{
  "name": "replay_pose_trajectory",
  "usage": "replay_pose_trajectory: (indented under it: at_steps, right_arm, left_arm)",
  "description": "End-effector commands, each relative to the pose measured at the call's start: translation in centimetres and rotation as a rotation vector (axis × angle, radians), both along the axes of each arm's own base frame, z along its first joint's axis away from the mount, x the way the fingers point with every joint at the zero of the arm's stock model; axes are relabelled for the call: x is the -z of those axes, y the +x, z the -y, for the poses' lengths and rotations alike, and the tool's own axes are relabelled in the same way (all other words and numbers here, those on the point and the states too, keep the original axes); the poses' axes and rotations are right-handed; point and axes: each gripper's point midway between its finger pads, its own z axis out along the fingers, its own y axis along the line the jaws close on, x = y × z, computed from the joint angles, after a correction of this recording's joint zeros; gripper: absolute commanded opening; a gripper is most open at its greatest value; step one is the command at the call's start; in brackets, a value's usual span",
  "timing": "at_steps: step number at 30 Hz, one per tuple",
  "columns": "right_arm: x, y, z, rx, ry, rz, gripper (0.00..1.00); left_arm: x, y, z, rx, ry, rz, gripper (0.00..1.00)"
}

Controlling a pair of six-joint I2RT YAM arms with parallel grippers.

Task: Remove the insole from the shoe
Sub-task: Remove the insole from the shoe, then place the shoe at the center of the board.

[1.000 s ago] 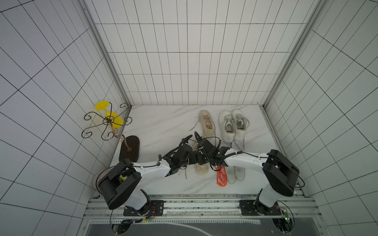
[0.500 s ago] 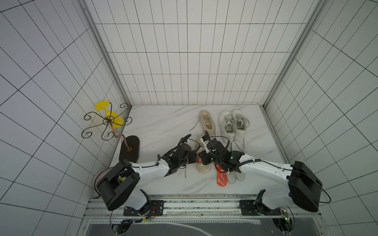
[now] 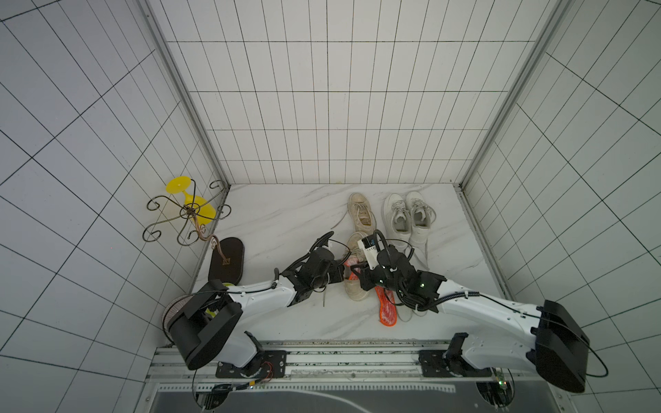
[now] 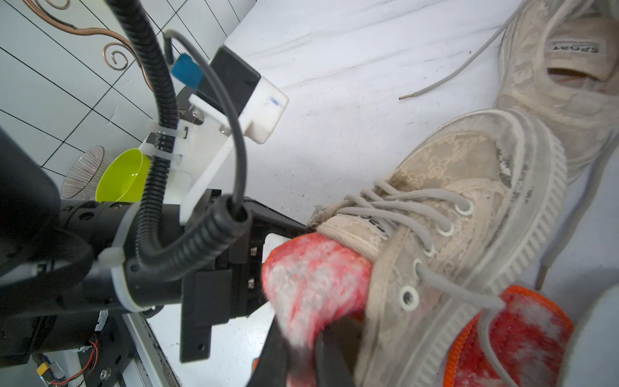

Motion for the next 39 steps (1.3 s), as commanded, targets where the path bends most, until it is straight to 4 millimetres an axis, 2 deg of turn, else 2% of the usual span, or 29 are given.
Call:
replay_pose_trajectory:
  at_steps: [1,9,15,22,26,29,33,39]
  right_arm:
    - [-3.5,-0.7,-0.2,-0.040,0.120,0.105,0.00]
    - [-4.6,-0.9,1.0,-0.015,0.142,0.156,0.00]
    - [-4.7,-1.3,0.7,-0.039,0.163,0.149,0.00]
    - [-7.7,-1.8,2.3,-0.013,0.247,0.246,0.00]
    - [-8.2,-1.9,2.9,0.003,0.260,0.262,0.00]
    - [-7.7,-1.6,3.3,0.036,0.234,0.252,0.00]
    - [-6.7,-0.4,5.0,0.142,0.165,0.243,0.00]
    - [-5.1,0.6,8.1,0.284,0.065,0.225,0.00]
  left_arm:
    - [2.0,1.3,-3.8,-0.120,0.135,-0.019,0.00]
    - [2.3,1.8,-4.7,-0.147,0.156,-0.023,0.00]
    - [2.1,2.1,-4.9,-0.151,0.171,-0.016,0.00]
    - [2.5,3.0,-7.4,-0.205,0.217,-0.033,0.00]
    - [2.1,3.4,-8.3,-0.218,0.229,-0.022,0.00]
    - [1.7,3.7,-8.6,-0.222,0.231,-0.010,0.00]
    - [0.7,4.7,-8.9,-0.212,0.249,0.012,0.00]
    - [-1.3,9.3,-9.1,-0.218,0.251,0.051,0.00]
